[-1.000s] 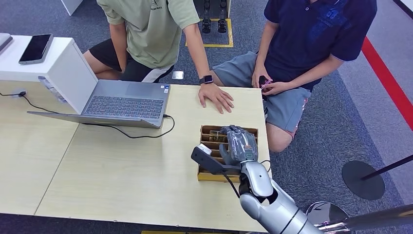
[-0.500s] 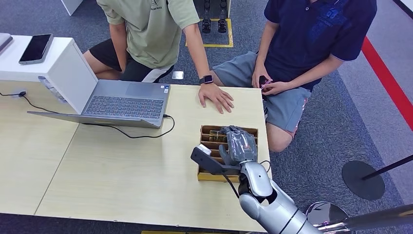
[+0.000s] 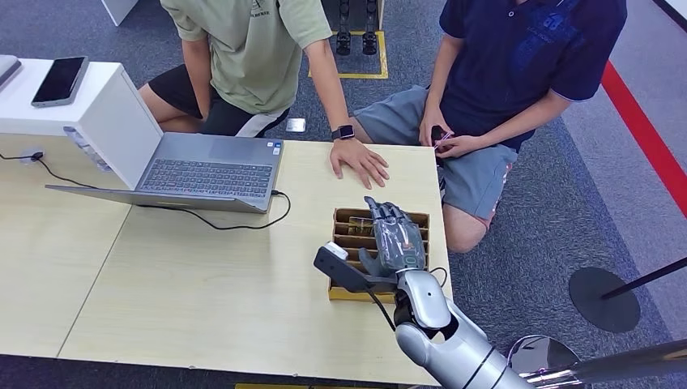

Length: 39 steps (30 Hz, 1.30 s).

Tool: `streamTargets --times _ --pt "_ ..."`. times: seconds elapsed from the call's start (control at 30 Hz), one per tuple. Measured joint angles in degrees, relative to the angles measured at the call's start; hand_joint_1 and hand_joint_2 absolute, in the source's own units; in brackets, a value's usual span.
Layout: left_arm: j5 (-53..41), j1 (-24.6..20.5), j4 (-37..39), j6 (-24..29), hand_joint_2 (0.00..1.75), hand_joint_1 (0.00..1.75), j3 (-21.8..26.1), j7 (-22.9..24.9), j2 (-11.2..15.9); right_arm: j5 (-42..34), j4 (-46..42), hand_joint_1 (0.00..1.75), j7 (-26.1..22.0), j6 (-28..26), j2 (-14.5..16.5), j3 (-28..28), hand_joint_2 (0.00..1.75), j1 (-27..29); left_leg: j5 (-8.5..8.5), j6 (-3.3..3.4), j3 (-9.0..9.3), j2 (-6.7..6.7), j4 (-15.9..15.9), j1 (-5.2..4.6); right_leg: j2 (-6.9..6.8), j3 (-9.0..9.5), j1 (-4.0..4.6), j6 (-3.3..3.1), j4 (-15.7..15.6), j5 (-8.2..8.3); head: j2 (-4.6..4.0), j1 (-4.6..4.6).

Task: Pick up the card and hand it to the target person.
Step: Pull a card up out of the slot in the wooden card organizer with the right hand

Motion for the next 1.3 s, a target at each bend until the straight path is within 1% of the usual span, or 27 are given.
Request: streamTargets --times 0.17,0.33,0.47,0.6,0.73,0.83,0.9,0.97,1.1,1.17,1.3 --pt "0.02 -0.03 0.00 -0.05 1.75 0.00 0.00 0.05 -0.04 -0.31 0.10 0.45 -0.19 -0.19 0.15 -0.01 1.75 0.07 0.02 -0.01 0.00 0.02 -0.01 0.02 0.01 0.01 0.03 -0.04 -0.02 0.03 0.00 0.00" --pt "-0.02 -0.05 0.00 -0.01 1.75 0.00 -0.10 0.08 -0.02 -1.80 0.74 0.42 -1.09 -0.44 0.61 0.15 1.75 0.18 0.01 -0.01 0.01 0.02 -0.02 0.02 0.01 0.02 0.02 -0.03 -0.03 0.02 0.00 0.00" --pt "-0.08 -0.15 -0.02 0.00 1.75 0.00 -0.15 0.07 -0.01 -2.31 1.25 0.44 -1.43 -0.38 0.85 0.42 1.75 0.06 0.01 -0.01 0.02 0.01 -0.02 0.01 0.01 0.02 0.02 -0.02 -0.03 0.02 0.00 0.00" --pt "-0.06 -0.20 -0.01 0.02 1.75 0.00 -0.14 0.10 0.03 -2.57 1.63 0.56 -1.47 -0.11 0.74 0.61 1.75 -0.13 0.00 0.00 0.02 -0.02 -0.01 -0.01 -0.02 0.02 -0.01 0.01 0.00 -0.01 0.00 0.00" --pt "-0.06 -0.34 -0.06 -0.07 1.75 0.00 -0.13 0.10 0.06 -2.78 2.25 0.58 -1.43 0.35 0.76 0.85 1.75 -0.05 0.01 0.00 0.02 -0.01 -0.02 0.01 -0.01 0.03 0.01 -0.01 -0.03 0.01 0.00 0.00" --pt "-0.06 -0.41 -0.08 -0.08 1.75 0.00 -0.13 0.10 0.04 -3.06 3.02 0.70 -1.46 0.71 1.02 1.04 1.75 -0.08 0.01 0.00 0.02 -0.04 -0.02 -0.01 -0.03 0.03 -0.01 0.01 -0.01 0.00 0.00 0.00" --pt "-0.06 -0.43 -0.09 -0.06 1.75 0.00 -0.12 0.11 0.02 -3.15 3.33 0.73 -1.49 0.80 1.12 1.11 1.75 -0.10 0.02 0.00 0.02 -0.03 -0.03 0.00 -0.02 0.03 0.00 0.00 -0.03 0.01 0.00 0.00" --pt "-0.05 -0.43 -0.09 -0.05 1.75 0.00 -0.11 0.11 0.01 -3.19 3.43 0.73 -1.51 0.83 1.16 1.13 1.75 -0.13 0.02 -0.01 0.03 -0.01 -0.03 0.01 -0.01 0.04 0.01 -0.01 -0.04 0.02 0.00 0.00" --pt "-0.03 -0.40 -0.09 -0.06 1.75 0.00 -0.10 0.15 -0.03 -3.23 3.54 0.66 -1.51 0.84 1.09 1.10 1.75 -0.13 0.02 -0.01 0.04 0.00 -0.03 0.02 -0.01 0.05 0.02 -0.02 -0.04 0.02 0.00 0.00" --pt "-0.01 -0.36 -0.08 -0.05 1.75 0.00 -0.08 0.18 -0.07 -3.30 3.67 0.68 -1.51 0.85 1.01 1.04 1.75 -0.14 0.02 0.00 0.03 -0.02 -0.03 0.00 -0.03 0.04 0.00 0.00 -0.03 0.01 0.00 0.00" --pt "0.03 -0.34 -0.07 -0.01 1.75 0.00 -0.04 0.16 -0.09 -3.38 3.77 0.66 -1.53 0.81 0.99 1.00 1.75 -0.21 0.01 0.01 0.02 -0.03 -0.01 0.00 -0.03 0.03 0.00 0.01 -0.02 0.00 0.00 0.00"
